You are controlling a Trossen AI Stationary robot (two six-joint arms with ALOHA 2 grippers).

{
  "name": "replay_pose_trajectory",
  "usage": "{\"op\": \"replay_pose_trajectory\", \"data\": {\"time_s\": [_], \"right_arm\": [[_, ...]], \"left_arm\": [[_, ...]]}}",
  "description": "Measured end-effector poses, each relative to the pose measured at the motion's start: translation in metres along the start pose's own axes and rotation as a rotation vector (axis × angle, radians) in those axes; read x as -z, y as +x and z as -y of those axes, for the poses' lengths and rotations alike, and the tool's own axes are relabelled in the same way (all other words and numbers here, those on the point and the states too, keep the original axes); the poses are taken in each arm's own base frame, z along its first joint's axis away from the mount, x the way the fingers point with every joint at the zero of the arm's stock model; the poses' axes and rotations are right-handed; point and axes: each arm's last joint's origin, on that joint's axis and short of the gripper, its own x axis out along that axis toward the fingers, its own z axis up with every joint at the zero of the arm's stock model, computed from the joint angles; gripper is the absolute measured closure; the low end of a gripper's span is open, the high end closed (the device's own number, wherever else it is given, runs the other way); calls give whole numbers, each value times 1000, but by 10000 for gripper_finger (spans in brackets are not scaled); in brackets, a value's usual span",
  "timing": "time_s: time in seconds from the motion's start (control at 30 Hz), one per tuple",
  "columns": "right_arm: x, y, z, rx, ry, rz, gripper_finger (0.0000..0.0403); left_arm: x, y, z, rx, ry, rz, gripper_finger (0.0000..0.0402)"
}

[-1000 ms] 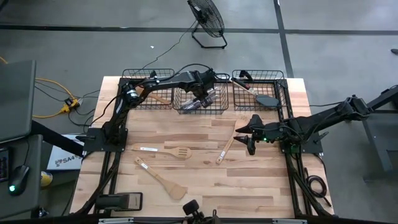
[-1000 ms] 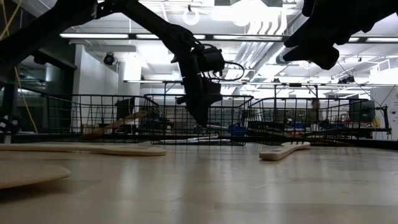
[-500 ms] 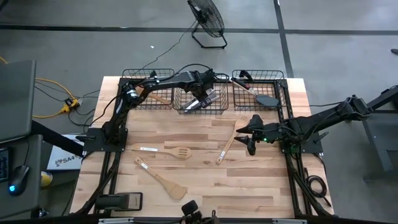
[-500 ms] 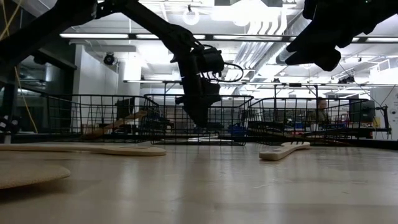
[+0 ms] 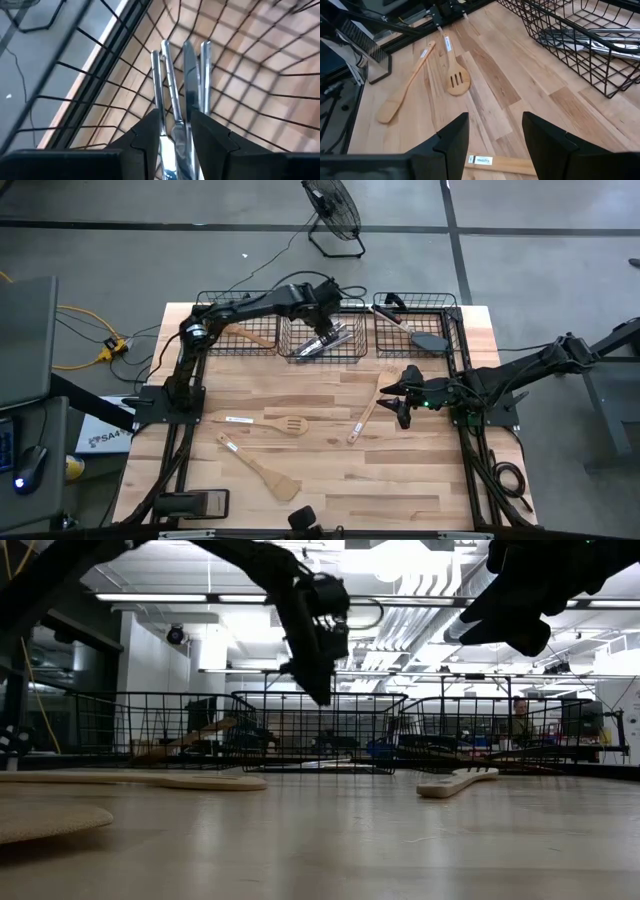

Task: Pick & Place Kitchen Items
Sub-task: Put the brown serving spoon into the left mesh basket

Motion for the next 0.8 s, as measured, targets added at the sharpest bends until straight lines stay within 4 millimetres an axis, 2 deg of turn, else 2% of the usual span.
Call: {"op": "replay_pose_trajectory", "data": {"time_s": [0.13, 0.27, 0.37, 0.5, 0.63, 0.8], "right_arm": [[0, 0, 0, 3, -1, 2, 227], [0, 0, 1, 17, -9, 3, 227], [2, 1, 5, 42, -57, -33, 227], [9, 0, 11, 81, -215, -114, 227], [11, 0, 13, 92, -321, -146, 227], [9, 1, 18, 109, -407, -151, 227]], "left_arm": [[-2, -22, 1, 57, -13, 39, 293], [-4, -43, 15, 96, 2, 77, 293], [-3, -48, 30, 117, 37, 83, 293], [0, -52, 45, 142, 75, 71, 293], [3, -64, 48, 218, 100, 65, 293], [7, -93, 45, 245, 100, 85, 293]]}}
